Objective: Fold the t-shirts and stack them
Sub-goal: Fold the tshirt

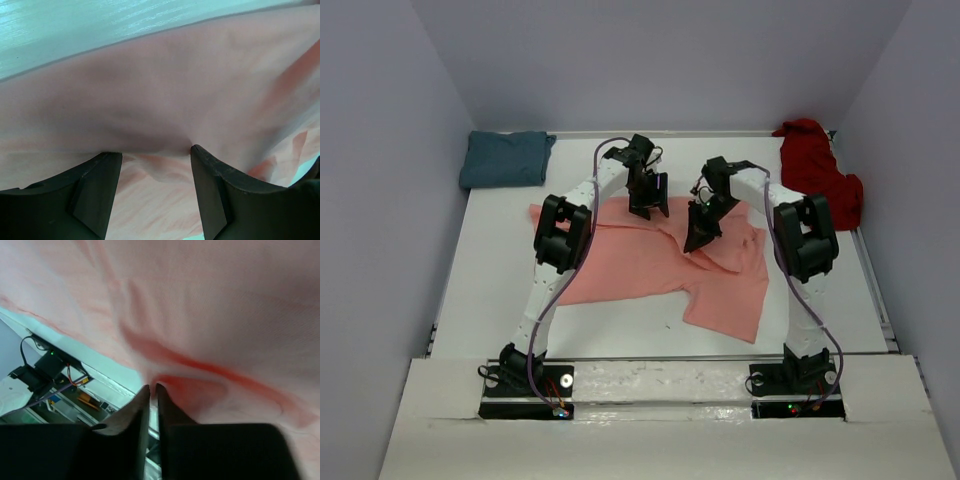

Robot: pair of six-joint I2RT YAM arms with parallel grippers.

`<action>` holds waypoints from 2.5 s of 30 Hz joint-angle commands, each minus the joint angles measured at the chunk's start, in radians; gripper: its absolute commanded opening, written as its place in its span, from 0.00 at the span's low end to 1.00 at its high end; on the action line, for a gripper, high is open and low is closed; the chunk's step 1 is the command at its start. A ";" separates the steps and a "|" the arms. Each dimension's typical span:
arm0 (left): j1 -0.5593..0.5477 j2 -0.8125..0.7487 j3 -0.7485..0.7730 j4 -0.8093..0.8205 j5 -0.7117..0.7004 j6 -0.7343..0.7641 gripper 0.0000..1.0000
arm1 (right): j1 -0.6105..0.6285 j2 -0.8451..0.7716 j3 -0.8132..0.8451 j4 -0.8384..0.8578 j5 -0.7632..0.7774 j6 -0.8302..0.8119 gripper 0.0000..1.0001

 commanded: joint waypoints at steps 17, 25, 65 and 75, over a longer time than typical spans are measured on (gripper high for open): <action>-0.003 0.029 -0.003 -0.045 -0.024 0.015 0.70 | -0.043 0.009 0.287 -0.095 0.098 -0.010 0.65; 0.011 -0.025 0.003 -0.033 -0.042 0.004 0.70 | -0.215 -0.003 0.292 0.046 0.190 0.015 0.57; 0.059 -0.056 -0.003 -0.039 -0.051 0.009 0.70 | -0.362 0.070 0.253 0.129 0.225 0.010 0.48; 0.062 -0.045 0.001 -0.037 -0.045 0.005 0.70 | -0.362 0.053 0.235 0.147 0.196 0.024 0.47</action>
